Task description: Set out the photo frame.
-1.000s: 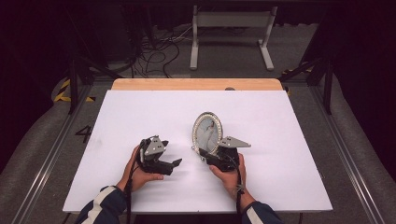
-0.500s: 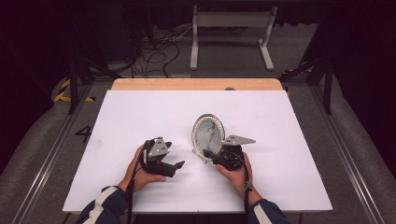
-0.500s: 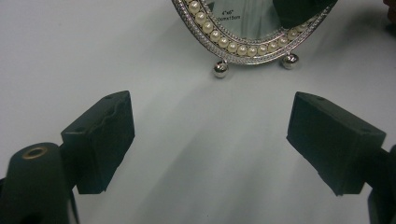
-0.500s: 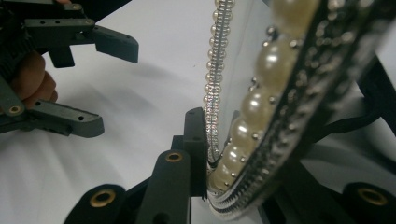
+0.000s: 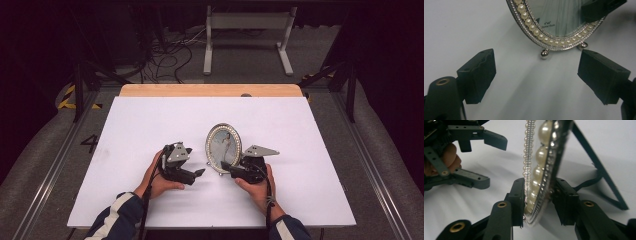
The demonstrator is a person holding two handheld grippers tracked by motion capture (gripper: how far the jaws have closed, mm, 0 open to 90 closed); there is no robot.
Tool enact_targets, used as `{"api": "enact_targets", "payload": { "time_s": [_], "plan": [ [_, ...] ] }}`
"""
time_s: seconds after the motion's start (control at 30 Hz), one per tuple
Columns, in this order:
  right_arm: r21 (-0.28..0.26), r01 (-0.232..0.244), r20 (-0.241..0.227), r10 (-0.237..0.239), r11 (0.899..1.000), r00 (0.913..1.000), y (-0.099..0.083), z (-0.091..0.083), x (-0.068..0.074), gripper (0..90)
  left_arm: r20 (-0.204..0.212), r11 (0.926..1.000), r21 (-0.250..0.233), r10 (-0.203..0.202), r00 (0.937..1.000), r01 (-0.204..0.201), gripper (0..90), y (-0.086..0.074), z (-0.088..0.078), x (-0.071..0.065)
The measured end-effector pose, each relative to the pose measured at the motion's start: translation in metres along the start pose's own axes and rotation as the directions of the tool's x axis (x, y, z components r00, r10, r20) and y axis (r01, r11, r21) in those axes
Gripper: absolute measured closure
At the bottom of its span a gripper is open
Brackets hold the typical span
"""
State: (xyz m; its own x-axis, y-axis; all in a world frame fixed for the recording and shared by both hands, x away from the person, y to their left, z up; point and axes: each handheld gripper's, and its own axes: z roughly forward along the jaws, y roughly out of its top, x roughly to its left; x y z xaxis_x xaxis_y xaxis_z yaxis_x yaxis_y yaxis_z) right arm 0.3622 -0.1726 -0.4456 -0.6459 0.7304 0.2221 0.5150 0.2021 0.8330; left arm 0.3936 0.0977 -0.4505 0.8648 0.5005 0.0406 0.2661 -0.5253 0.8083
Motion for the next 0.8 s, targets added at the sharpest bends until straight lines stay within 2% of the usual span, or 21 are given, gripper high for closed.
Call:
{"api": "enact_targets", "payload": {
  "time_s": [0.13, 0.2, 0.23, 0.3, 0.37, 0.43, 0.53, 0.57, 0.6, 0.67, 0.8],
  "plan": [
    [0.007, 0.023, 0.014, -0.023, 1.0, 0.9997, 0.0, -0.011, 0.003, 60.9, 0.009, 0.9995, -0.022, 0.023, 0.9997, -0.023, 16.0, 0.003, 0.009, 0.004],
    [0.005, 0.032, 0.02, -0.032, 0.999, 0.9993, 0.0, -0.017, 0.006, 61.2, 0.013, 0.9996, -0.021, 0.02, 0.9997, -0.02, 15.8, 0.007, 0.012, 0.006],
    [0.004, 0.048, 0.038, -0.048, 0.999, 0.9981, 0.001, -0.021, 0.008, 61.3, 0.013, 0.9994, -0.031, 0.013, 0.9998, -0.013, 15.9, 0.009, 0.013, 0.008],
    [-0.01, 0.076, 0.065, -0.076, 0.997, 0.995, 0.002, -0.028, 0.01, 62.1, 0.019, 0.9986, -0.053, -0.003, 0.9998, 0.004, 16.0, 0.013, 0.014, 0.012],
    [-0.024, 0.098, 0.089, -0.096, 0.995, 0.9915, 0.003, -0.034, 0.013, 63.9, 0.014, 0.9984, -0.057, 0.0, 0.9999, 0.001, 17.1, 0.016, 0.016, 0.015],
    [-0.037, 0.118, 0.096, -0.114, 0.992, 0.9889, 0.003, -0.038, 0.015, 65.2, 0.028, 0.9976, -0.068, -0.015, 0.9995, 0.016, 16.7, 0.018, 0.017, 0.017],
    [-0.053, 0.155, 0.117, -0.148, 0.987, 0.9821, 0.005, -0.044, 0.021, 66.9, 0.002, 0.9979, -0.061, -0.022, 0.9998, 0.022, 16.8, 0.022, 0.019, 0.018],
    [-0.059, 0.168, 0.124, -0.16, 0.984, 0.9793, 0.006, -0.046, 0.022, 68.8, 0.005, 0.998, -0.06, -0.019, 0.9998, 0.019, 17.3, 0.023, 0.02, 0.017],
    [-0.073, 0.173, 0.128, -0.163, 0.982, 0.9783, 0.007, -0.05, 0.022, 70.9, 0.016, 0.9982, -0.058, -0.01, 0.9998, 0.011, 17.4, 0.023, 0.021, 0.016],
    [-0.093, 0.159, 0.114, -0.148, 0.983, 0.9823, 0.008, -0.053, 0.02, 72.6, 0.018, 0.9988, -0.049, 0.003, 0.9998, -0.002, 17.3, 0.024, 0.023, 0.015],
    [-0.108, 0.159, 0.134, -0.144, 0.981, 0.9805, 0.009, -0.053, 0.021, 72.9, 0.041, 0.9983, -0.054, -0.018, 0.999, 0.02, 17.6, 0.025, 0.027, 0.017]
  ]
}}
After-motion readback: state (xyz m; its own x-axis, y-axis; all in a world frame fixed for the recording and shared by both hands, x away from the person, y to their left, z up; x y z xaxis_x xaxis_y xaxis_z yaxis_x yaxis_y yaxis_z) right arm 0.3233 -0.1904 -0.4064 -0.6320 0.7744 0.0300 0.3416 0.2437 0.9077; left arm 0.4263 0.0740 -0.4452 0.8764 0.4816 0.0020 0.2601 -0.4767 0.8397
